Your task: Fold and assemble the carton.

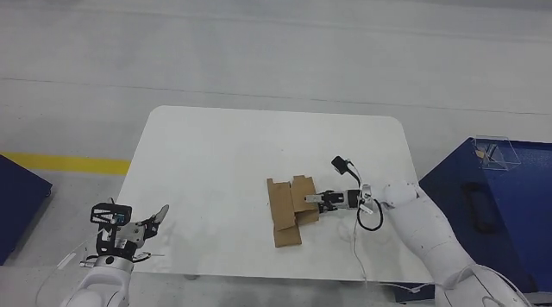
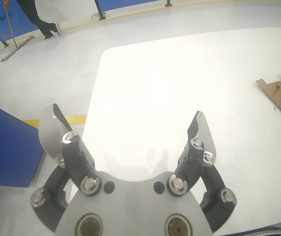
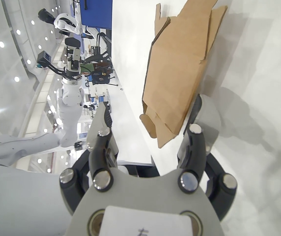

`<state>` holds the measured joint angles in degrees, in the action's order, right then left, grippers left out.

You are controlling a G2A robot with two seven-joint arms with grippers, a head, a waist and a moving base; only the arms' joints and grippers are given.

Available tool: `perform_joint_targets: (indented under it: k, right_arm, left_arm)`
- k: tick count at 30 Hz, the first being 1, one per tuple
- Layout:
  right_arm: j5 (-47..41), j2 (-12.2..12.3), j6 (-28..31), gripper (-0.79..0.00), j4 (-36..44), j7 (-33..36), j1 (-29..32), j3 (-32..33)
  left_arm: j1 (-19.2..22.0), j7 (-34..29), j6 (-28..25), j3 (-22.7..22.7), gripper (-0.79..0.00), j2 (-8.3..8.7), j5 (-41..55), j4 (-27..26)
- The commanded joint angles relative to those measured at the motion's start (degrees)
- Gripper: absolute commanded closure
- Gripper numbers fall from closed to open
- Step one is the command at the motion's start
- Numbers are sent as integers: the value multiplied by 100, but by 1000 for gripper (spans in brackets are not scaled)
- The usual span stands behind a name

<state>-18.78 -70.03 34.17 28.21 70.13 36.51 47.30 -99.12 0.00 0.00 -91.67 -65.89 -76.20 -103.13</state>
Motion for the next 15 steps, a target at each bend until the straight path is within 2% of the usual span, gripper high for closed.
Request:
perform_joint_targets:
  k: [1, 3, 10, 15]
  right_arm:
    - [-176, -45, -118, -268, -106, 118, -78, -131]
    - [-229, -85, -76, -6, -287, 76, -150, -236]
    - [-324, -275, 68, 0, -661, -69, -296, -552]
    - [-559, -314, -80, 0, -347, 80, -449, -670]
  left_arm:
    - [0, 0, 0, 0, -785, 0, 0, 0]
    - [0, 0, 0, 0, -785, 0, 0, 0]
    - [0, 0, 0, 0, -785, 0, 0, 0]
    - [0, 0, 0, 0, -785, 0, 0, 0]
